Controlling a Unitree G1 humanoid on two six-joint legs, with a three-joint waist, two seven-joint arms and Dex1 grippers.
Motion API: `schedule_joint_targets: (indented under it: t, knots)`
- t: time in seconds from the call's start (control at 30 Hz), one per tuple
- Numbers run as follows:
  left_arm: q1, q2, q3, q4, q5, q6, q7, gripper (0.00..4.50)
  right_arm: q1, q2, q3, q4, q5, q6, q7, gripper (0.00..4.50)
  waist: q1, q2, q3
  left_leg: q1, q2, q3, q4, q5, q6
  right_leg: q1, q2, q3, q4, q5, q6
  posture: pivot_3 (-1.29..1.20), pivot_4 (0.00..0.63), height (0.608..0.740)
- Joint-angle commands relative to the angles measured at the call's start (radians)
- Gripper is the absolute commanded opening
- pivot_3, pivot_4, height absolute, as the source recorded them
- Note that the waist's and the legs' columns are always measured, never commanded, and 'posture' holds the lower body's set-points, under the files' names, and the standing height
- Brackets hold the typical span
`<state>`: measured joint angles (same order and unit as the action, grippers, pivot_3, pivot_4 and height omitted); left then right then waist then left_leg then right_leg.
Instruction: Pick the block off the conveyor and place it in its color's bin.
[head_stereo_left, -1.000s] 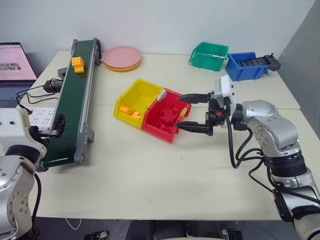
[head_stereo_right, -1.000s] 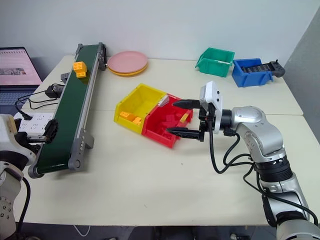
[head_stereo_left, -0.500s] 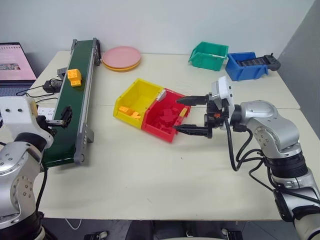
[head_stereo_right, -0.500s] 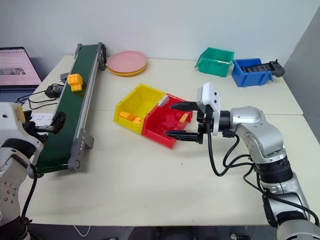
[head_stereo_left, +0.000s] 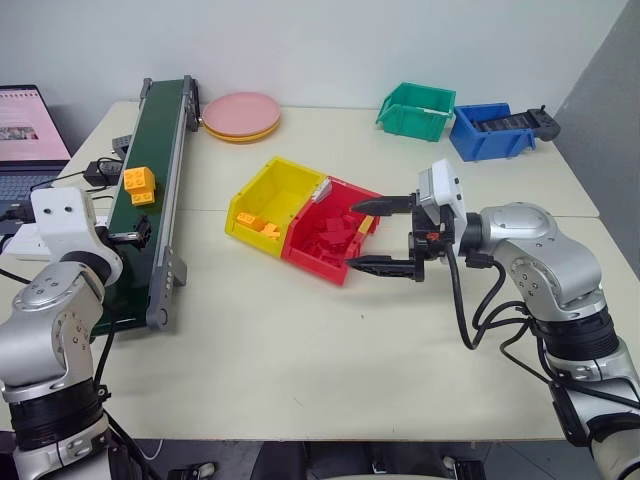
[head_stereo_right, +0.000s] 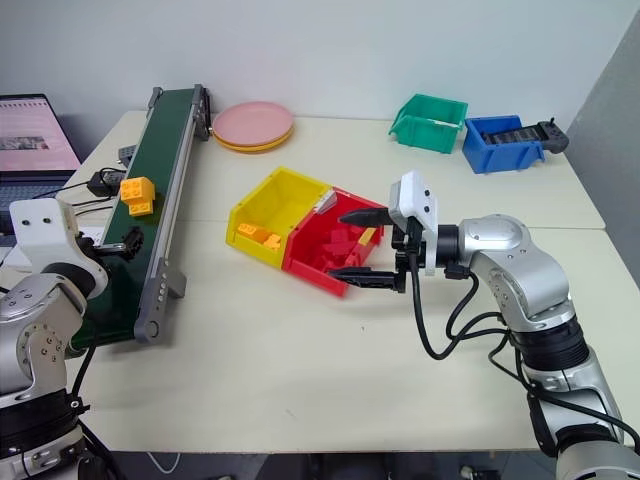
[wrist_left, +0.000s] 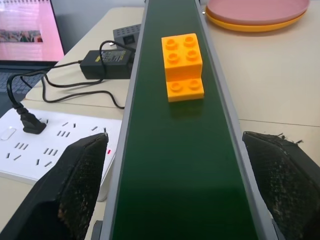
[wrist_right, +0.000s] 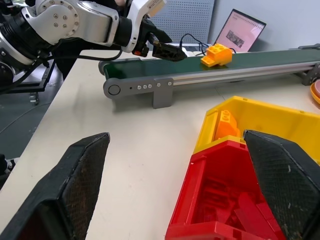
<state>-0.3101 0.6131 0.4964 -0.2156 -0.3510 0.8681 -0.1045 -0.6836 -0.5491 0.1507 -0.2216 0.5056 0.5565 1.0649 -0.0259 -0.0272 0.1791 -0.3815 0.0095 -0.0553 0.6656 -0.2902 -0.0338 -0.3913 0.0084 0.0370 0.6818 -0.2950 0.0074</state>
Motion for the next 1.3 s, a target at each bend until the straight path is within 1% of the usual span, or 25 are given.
schedule_joint_targets:
  t: [0.03,0.27,0.33,0.37,0.53,0.57,0.6,0.73,0.77,0.87,0.93,1.03,1.17,1.2,1.23,1.3]
  knots:
    - [-0.026,0.01,-0.002,0.005,0.004,0.011,-0.006,4.5,0.011,-0.012,-0.019,-0.05,0.005,-0.014,-0.003,4.5,0.0,0.0,0.0,0.0,0.0,0.0,0.0,0.0,0.0,0.0,0.0,0.0,0.0,0.0,0.0,0.0,0.15,0.74]
    - [-0.023,0.004,-0.003,0.012,0.013,0.017,-0.001,4.5,0.012,-0.011,-0.024,-0.072,0.015,0.004,-0.008,4.5,0.0,0.0,0.0,0.0,0.0,0.0,0.0,0.0,0.0,0.0,0.0,0.0,0.0,0.0,0.0,0.0,0.15,0.74]
    - [-0.022,0.001,0.0,0.017,0.015,0.016,0.002,4.15,0.007,-0.01,-0.023,-0.074,0.017,0.008,-0.009,4.5,0.0,0.0,0.0,0.0,0.0,0.0,0.0,0.0,0.0,0.0,0.0,0.0,0.0,0.0,0.0,0.0,0.15,0.74]
    - [-0.02,0.0,0.0,0.017,0.016,0.016,0.004,4.05,0.006,-0.009,-0.023,-0.077,0.018,0.011,-0.009,4.5,0.0,0.0,0.0,0.0,0.0,0.0,0.0,0.0,0.0,0.0,0.0,0.0,0.0,0.0,0.0,0.0,0.15,0.74]
    - [-0.009,-0.017,-0.002,0.022,0.018,0.018,0.009,2.83,-0.008,-0.007,-0.024,-0.09,0.026,0.03,-0.012,4.5,0.0,0.0,0.0,0.0,0.0,0.0,0.0,0.0,0.0,0.0,0.0,0.0,0.0,0.0,0.0,0.0,0.15,0.74]
    - [-0.006,-0.022,-0.004,0.018,0.017,0.02,0.011,2.71,-0.01,-0.008,-0.025,-0.091,0.028,0.032,-0.011,4.5,0.0,0.0,0.0,0.0,0.0,0.0,0.0,0.0,0.0,0.0,0.0,0.0,0.0,0.0,0.0,0.0,0.15,0.74]
    - [-0.003,-0.026,-0.004,0.014,0.018,0.022,0.012,2.5,-0.01,-0.009,-0.026,-0.093,0.029,0.033,-0.011,4.5,0.0,0.0,0.0,0.0,0.0,0.0,0.0,0.0,0.0,0.0,0.0,0.0,0.0,0.0,0.0,0.0,0.15,0.74]
    - [0.031,-0.063,0.021,-0.082,0.007,0.062,0.042,1.67,-0.017,-0.013,-0.032,-0.095,0.035,0.04,-0.01,4.5,0.0,0.0,0.0,0.0,0.0,0.0,0.0,0.0,0.0,0.0,0.0,0.0,0.0,0.0,0.0,0.0,0.15,0.74]
    - [0.039,-0.074,0.03,-0.11,0.003,0.077,0.05,1.55,-0.017,-0.015,-0.034,-0.095,0.036,0.04,-0.01,4.5,0.0,0.0,0.0,0.0,0.0,0.0,0.0,0.0,0.0,0.0,0.0,0.0,0.0,0.0,0.0,0.0,0.15,0.74]
    - [0.058,-0.091,0.051,-0.198,-0.002,0.113,0.073,1.55,-0.018,-0.015,-0.04,-0.091,0.044,0.037,-0.008,4.5,0.0,0.0,0.0,0.0,0.0,0.0,0.0,0.0,0.0,0.0,-0.001,0.0,0.0,0.0,0.0,0.0,0.15,0.74]
    - [0.054,-0.082,0.056,-0.257,0.001,0.133,0.081,1.55,-0.022,-0.011,-0.044,-0.089,0.054,0.036,-0.003,4.5,0.0,0.0,0.0,0.0,0.0,0.0,0.0,0.0,0.0,0.0,-0.001,0.0,0.0,0.0,0.0,0.0,0.15,0.74]
    - [-0.014,-0.035,0.018,-0.326,-0.012,0.165,0.062,1.55,-0.029,-0.014,-0.046,-0.086,0.057,0.027,0.011,4.5,0.0,0.0,0.0,0.0,0.0,0.0,0.0,0.0,0.0,0.0,0.0,-0.001,0.001,0.0,0.0,0.0,0.15,0.74]
    - [-0.096,-0.011,-0.023,-0.333,-0.054,0.202,0.016,1.55,-0.039,-0.023,-0.041,-0.082,0.048,0.022,0.019,4.5,0.001,0.0,0.0,0.0,-0.001,-0.001,0.001,0.0,0.0,0.0,0.0,-0.001,0.001,0.0,0.0,0.0,0.15,0.74]
    - [-0.122,0.0,-0.045,-0.326,-0.074,0.209,-0.014,1.55,-0.043,-0.029,-0.037,-0.085,0.044,0.023,0.022,4.5,0.001,0.0,0.0,0.0,-0.001,0.0,0.001,0.0,0.0,0.0,0.0,0.0,0.001,0.0,0.001,0.0,0.15,0.74]
    - [-0.182,0.003,-0.135,-0.261,-0.071,0.177,-0.07,1.55,-0.036,-0.054,-0.048,-0.104,0.041,0.03,0.023,4.5,0.002,0.0,0.0,0.0,-0.001,0.0,0.001,0.0,-0.001,0.001,-0.001,0.0,0.001,0.0,0.001,0.0,0.15,0.74]
    - [-0.268,0.007,-0.268,-0.146,-0.045,0.11,-0.15,1.55,-0.028,-0.087,-0.064,-0.128,0.039,0.045,0.012,4.5,0.017,0.0,0.0,-0.001,-0.002,-0.001,0.001,0.001,-0.001,0.001,-0.001,-0.001,0.0,0.0,0.001,0.0,0.15,0.74]
